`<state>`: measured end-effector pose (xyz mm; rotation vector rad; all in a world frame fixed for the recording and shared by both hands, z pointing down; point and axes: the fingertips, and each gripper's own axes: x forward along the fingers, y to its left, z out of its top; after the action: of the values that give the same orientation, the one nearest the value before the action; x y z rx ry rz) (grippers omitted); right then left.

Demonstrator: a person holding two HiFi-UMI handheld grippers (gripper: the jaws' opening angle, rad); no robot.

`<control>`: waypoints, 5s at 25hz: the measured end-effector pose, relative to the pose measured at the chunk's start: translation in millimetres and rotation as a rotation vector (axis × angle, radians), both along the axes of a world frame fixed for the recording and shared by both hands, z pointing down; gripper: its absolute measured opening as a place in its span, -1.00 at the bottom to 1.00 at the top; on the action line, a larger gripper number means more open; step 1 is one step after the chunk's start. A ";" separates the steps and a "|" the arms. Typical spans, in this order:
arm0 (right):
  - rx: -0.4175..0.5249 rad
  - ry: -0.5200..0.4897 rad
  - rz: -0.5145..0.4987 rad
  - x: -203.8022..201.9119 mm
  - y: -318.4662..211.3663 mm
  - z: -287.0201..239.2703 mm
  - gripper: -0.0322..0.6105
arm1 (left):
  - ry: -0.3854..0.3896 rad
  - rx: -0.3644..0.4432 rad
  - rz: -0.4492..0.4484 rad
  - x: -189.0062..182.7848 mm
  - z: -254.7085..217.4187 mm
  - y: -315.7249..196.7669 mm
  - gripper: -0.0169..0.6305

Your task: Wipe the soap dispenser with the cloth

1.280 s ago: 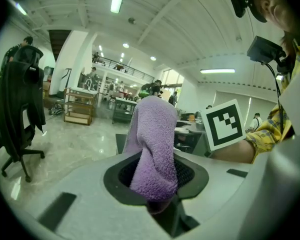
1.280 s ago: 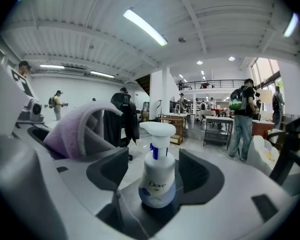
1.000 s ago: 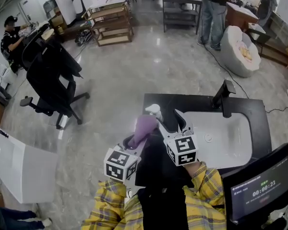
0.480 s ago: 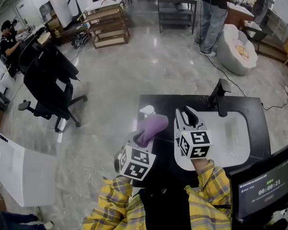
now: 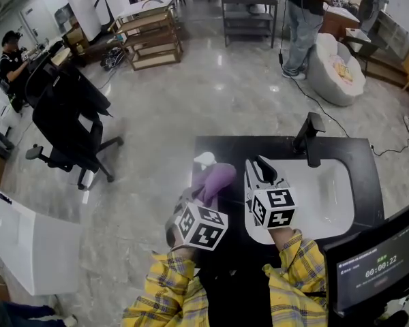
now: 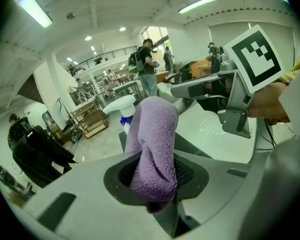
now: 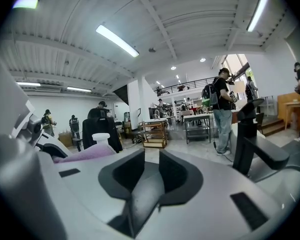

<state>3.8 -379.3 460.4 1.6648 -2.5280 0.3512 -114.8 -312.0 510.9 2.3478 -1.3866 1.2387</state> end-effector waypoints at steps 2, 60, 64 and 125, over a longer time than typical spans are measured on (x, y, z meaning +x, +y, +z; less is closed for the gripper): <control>-0.005 -0.002 -0.007 -0.2 -0.1 2.0 -0.65 | -0.006 -0.012 -0.006 0.8 4.1 -1.8 -0.70; 0.125 -0.094 -0.327 -53.0 -9.5 -35.0 -0.63 | 0.262 0.047 0.177 -9.3 -8.1 36.9 -0.70; 0.118 -0.093 -0.437 -76.1 -7.8 -31.6 -0.40 | 0.448 0.088 0.085 -24.8 -22.7 36.2 -0.70; 0.052 0.127 -0.489 -147.8 -22.3 27.1 -0.21 | 0.820 0.153 -0.153 -86.2 -39.0 15.2 -0.70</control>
<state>-143.9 -401.6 487.5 0.9875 -2.7429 0.1297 -201.1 -296.8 472.0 2.3408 -1.3268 0.0696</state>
